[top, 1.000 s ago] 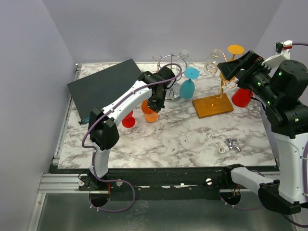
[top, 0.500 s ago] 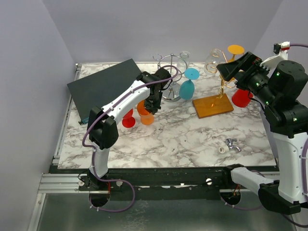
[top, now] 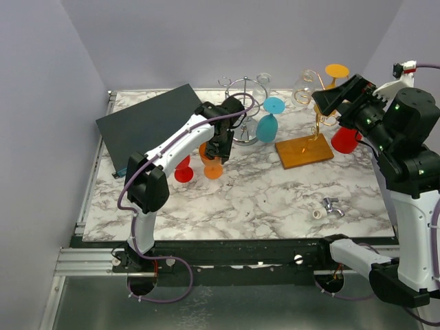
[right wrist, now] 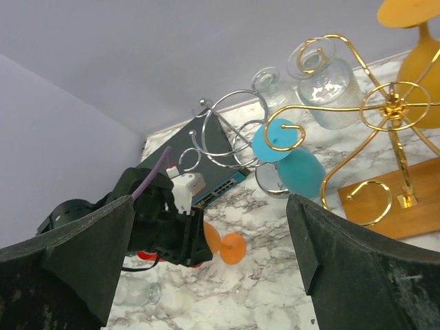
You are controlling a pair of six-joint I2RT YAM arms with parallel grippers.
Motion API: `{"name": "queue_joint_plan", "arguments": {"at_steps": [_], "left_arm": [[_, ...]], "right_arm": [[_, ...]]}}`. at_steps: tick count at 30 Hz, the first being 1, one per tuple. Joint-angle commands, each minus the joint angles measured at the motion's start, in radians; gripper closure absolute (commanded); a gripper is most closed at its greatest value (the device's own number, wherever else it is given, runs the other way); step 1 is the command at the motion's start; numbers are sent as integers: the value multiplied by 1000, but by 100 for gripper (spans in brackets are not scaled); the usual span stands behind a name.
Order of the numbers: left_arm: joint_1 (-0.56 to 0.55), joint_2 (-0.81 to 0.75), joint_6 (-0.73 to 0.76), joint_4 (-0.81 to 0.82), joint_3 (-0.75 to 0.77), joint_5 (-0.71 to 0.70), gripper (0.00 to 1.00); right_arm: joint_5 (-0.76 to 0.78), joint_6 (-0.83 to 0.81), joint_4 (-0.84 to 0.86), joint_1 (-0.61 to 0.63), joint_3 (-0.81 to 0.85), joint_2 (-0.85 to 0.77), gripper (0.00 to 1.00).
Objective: Take the wine glass off the wine glass rack
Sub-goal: Place the wine glass at the center of the board.
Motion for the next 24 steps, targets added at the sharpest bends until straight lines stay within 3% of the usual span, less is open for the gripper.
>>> {"name": "queue_joint_plan", "arguments": {"at_steps": [1, 9, 24], "left_arm": [[-1, -41, 10, -19, 57, -19, 56], [-1, -65, 17, -30, 108, -14, 47], [-1, -164, 16, -35, 117, -17, 42]], "right_arm": [[125, -36, -43, 3, -27, -23, 0], [207, -46, -62, 3, -42, -2, 0], [125, -8, -63, 3, 88, 80, 0]]}}
